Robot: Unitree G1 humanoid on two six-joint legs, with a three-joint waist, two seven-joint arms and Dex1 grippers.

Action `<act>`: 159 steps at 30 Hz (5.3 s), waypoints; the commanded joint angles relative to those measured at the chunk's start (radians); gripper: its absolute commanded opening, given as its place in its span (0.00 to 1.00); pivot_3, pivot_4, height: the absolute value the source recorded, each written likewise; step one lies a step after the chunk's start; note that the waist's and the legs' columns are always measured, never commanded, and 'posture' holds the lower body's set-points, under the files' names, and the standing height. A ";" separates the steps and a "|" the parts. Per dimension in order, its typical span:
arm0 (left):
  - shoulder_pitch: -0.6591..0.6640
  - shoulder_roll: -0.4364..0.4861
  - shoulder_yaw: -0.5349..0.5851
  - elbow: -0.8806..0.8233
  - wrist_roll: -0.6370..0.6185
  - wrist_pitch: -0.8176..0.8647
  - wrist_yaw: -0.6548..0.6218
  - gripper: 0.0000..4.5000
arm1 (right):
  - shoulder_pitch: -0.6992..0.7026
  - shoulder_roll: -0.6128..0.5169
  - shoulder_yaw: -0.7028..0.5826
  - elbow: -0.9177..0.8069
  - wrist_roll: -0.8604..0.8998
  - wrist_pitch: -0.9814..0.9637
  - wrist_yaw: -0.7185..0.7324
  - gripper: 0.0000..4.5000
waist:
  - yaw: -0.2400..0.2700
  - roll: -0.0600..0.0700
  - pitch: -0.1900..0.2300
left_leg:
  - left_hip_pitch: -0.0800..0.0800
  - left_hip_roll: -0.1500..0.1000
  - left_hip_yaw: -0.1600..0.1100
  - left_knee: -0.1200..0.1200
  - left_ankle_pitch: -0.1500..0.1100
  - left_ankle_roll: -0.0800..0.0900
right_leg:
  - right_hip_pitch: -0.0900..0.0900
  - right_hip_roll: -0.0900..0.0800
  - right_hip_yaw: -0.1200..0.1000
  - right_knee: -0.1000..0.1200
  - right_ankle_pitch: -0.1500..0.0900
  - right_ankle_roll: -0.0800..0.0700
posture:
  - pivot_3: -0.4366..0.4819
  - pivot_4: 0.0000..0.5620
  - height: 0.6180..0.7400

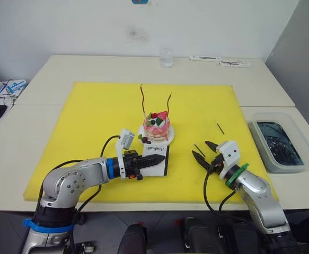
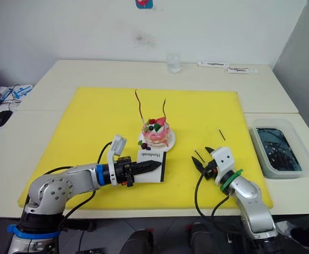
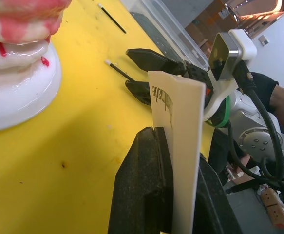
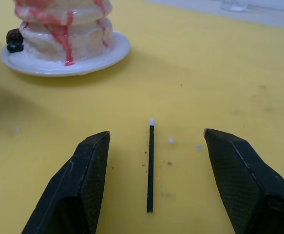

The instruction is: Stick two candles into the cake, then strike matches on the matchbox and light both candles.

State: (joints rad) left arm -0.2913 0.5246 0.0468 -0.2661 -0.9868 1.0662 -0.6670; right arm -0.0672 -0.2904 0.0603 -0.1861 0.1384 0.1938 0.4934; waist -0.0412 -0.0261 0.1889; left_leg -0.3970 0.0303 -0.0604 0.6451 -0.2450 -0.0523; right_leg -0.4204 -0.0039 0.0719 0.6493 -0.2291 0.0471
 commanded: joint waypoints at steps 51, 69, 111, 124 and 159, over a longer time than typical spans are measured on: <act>-0.012 -0.005 0.017 -0.021 0.005 -0.016 0.002 0.00 | -0.052 -0.023 0.032 -0.174 -0.092 0.388 -0.140 0.29 | 0.003 0.000 -0.001 | 0.000 0.000 0.000 0.000 0.000 0.000 | 0.001 0.000 0.000 0.000 0.000 0.000 | 0.48 0.27 1.00; -0.004 -0.009 0.017 -0.023 0.010 -0.017 0.012 0.00 | -0.046 -0.011 0.050 -0.256 -0.070 0.448 -0.159 0.01 | 0.008 0.000 -0.001 | 0.000 0.000 0.000 0.000 0.000 0.000 | 0.001 0.000 0.000 0.000 0.000 0.000 | 0.48 0.27 1.00; -0.119 -0.065 0.016 0.028 0.030 0.016 0.044 0.00 | -0.369 -0.314 0.285 -0.338 -0.161 0.265 0.258 0.01 | 0.008 0.000 -0.001 | -0.001 0.000 -0.001 0.000 0.000 0.000 | 0.000 0.000 -0.001 0.000 0.002 0.004 | 0.48 0.27 1.00; -0.120 -0.063 0.006 0.017 0.032 0.017 0.022 0.00 | -0.375 -0.305 0.305 -0.305 -0.187 0.230 0.283 0.01 | 0.008 0.000 -0.001 | -0.001 0.000 -0.001 0.000 0.000 0.000 | 0.000 0.000 -0.001 0.000 0.002 0.004 | 0.48 0.27 1.00; -0.059 0.004 0.054 -0.050 0.043 -0.006 -0.007 0.00 | -0.421 -0.377 0.255 -0.391 -0.102 0.320 0.379 0.01 | 0.008 0.000 0.000 | -0.001 0.000 -0.001 0.000 0.000 0.000 | 0.000 0.000 -0.001 0.000 0.002 0.004 | 0.48 0.27 1.00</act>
State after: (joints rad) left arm -0.3313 0.5308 0.0948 -0.2865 -0.9247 1.0630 -0.6750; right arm -0.4665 -0.6716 0.3090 -0.5637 0.0511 0.5169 0.8867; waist -0.0329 -0.0265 0.1885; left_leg -0.3976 0.0302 -0.0613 0.6454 -0.2449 -0.0523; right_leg -0.4205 -0.0042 0.0706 0.6495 -0.2270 0.0506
